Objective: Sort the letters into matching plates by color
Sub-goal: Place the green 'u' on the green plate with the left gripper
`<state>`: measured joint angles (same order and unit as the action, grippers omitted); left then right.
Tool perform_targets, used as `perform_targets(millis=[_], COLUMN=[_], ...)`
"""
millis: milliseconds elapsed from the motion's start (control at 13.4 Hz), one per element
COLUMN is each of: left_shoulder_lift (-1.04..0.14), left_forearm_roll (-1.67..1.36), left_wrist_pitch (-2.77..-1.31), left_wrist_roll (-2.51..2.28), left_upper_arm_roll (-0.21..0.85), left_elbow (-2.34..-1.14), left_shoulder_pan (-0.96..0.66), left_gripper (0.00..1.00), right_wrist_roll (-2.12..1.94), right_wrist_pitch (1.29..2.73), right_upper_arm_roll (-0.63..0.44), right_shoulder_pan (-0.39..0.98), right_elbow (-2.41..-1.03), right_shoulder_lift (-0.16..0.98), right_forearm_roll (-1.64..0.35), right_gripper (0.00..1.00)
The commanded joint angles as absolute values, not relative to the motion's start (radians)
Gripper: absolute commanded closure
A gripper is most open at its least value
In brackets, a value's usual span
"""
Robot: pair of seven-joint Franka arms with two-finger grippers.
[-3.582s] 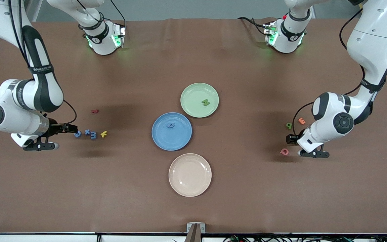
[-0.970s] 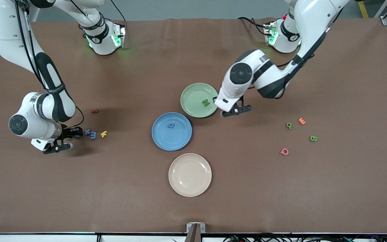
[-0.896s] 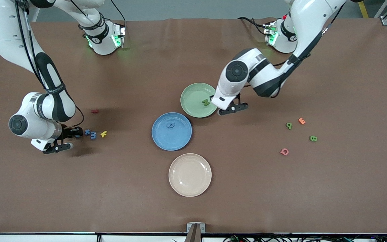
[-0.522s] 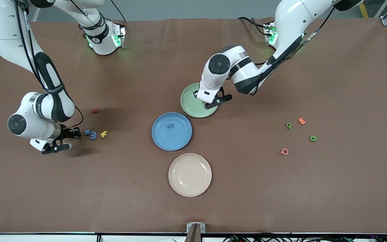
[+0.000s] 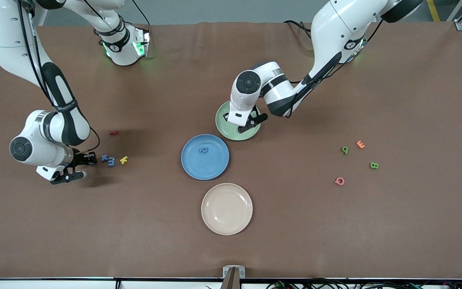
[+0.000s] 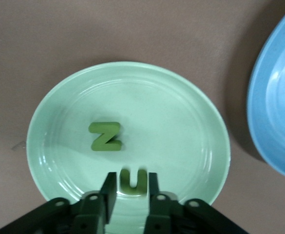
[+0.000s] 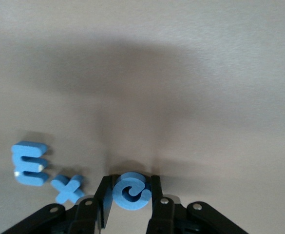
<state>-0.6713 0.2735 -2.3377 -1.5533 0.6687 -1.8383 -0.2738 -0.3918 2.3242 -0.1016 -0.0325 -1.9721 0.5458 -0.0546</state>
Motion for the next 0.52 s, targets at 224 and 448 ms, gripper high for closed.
perform_targets(millis=[224, 448], left_shoulder_lift=[-0.583, -0.514], left_forearm_roll=[0.388, 0.410], left_wrist_pitch=[-2.266, -2.198], left_wrist_roll=[-1.546, -1.343], left_upper_arm_roll=[0.666, 0.666], left_elbow=[-1.810, -1.813], left_shoulder_pan=[-0.177, -0.056], left_gripper=[0.00, 0.00], right_wrist_roll=[-0.280, -0.114], right_wrist_pitch=[2.089, 2.025], right_upper_arm_roll=[-0.094, -0.094], right_shoulder_pan=[0.035, 0.130], right_elbow=[-1.875, -1.871], right_shoulder_lift=[0.444, 0.401], right_forearm_roll=[-0.055, -0.054], right_gripper=[0.84, 0.84])
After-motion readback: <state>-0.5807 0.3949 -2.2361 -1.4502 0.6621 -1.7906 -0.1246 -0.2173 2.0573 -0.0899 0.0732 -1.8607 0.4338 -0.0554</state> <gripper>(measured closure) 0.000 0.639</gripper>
